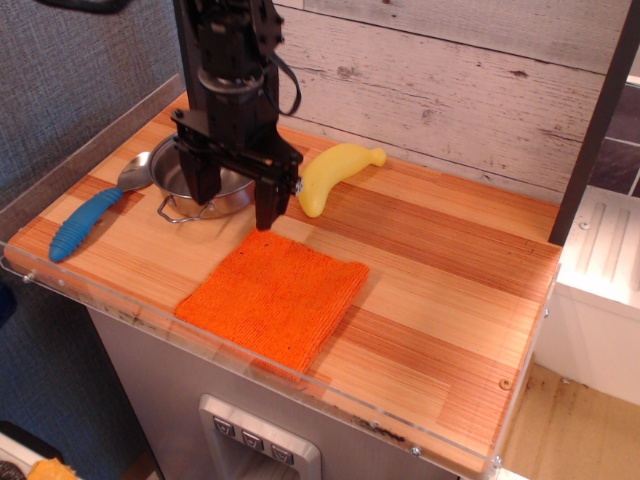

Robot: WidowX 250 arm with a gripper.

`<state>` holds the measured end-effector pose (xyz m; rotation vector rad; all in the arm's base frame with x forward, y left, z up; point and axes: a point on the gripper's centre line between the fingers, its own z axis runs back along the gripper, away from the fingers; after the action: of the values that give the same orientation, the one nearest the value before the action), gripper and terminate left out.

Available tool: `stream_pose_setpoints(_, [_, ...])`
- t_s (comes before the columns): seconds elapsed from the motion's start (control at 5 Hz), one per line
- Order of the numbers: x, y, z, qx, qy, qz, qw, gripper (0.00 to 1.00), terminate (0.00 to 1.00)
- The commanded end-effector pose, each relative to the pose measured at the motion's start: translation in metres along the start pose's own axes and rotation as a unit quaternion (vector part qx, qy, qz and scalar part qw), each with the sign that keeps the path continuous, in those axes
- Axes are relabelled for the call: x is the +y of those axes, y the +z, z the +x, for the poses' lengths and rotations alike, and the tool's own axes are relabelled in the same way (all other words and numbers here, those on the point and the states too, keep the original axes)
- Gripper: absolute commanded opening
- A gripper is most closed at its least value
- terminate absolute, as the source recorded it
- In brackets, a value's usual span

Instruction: Move the pot to the front right corner of the orange towel.

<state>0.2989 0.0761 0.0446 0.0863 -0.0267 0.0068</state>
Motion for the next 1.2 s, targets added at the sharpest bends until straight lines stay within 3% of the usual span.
stream_pose_setpoints(0.0, [0.017,-0.002,0.029,-0.013,0.011,0.022,0.9996,1.00,0.00])
stream_pose_setpoints(0.6, [0.027,0.006,0.046,-0.023,0.013,0.019,0.9995,1.00,0.00])
stream_pose_setpoints(1.0, [0.040,-0.019,0.043,0.007,0.022,0.030,0.9993,1.00,0.00])
